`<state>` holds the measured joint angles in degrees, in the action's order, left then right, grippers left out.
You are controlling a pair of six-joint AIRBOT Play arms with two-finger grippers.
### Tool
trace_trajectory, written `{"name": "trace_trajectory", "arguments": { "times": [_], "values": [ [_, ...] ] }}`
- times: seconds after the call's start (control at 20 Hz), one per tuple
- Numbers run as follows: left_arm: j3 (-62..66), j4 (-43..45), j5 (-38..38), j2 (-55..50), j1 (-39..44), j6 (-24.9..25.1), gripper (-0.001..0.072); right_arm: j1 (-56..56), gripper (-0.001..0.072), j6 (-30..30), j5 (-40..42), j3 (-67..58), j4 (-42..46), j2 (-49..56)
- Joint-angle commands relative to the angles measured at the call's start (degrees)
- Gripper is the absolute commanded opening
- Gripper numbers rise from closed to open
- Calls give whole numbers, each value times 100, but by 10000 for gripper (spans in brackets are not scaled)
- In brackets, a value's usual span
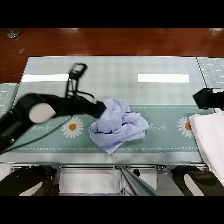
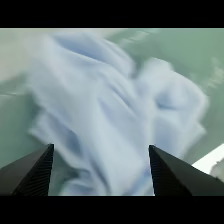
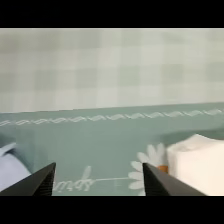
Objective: Fold the shirts.
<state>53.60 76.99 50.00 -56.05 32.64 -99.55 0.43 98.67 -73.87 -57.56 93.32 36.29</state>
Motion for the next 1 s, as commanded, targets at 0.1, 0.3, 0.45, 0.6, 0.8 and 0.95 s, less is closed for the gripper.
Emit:
{"name": "trace_trajectory", "arguments": {
  "times": [0.1, 0.3, 0.45, 0.6, 0.8, 0.95],
  "values": [
    [391, -2144, 811, -898, -2186, 1174, 698, -1172, 628, -164, -247, 1147, -507, -2],
    [393, -3829, 1672, -2210, -2295, 2396, 698, -798, 628, -509, 328, 2664, -2686, -2],
    [393, -4098, 1633, -2776, -1952, 2684, 698, 31, 621, -457, 706, 3359, -3386, 68],
    [411, -4717, 1309, -2994, -1637, 3012, 647, 1003, 621, -452, 1032, 3488, -4065, 586],
    [619, -4699, 1650, -3027, -1600, 3733, 22, 1902, 621, -481, 1864, 3488, -4699, 1497],
    [702, -4699, 1738, -3023, -1720, 3735, 22, 2175, 621, -769, 2352, 3488, -5342, 2065]
  ]
}}
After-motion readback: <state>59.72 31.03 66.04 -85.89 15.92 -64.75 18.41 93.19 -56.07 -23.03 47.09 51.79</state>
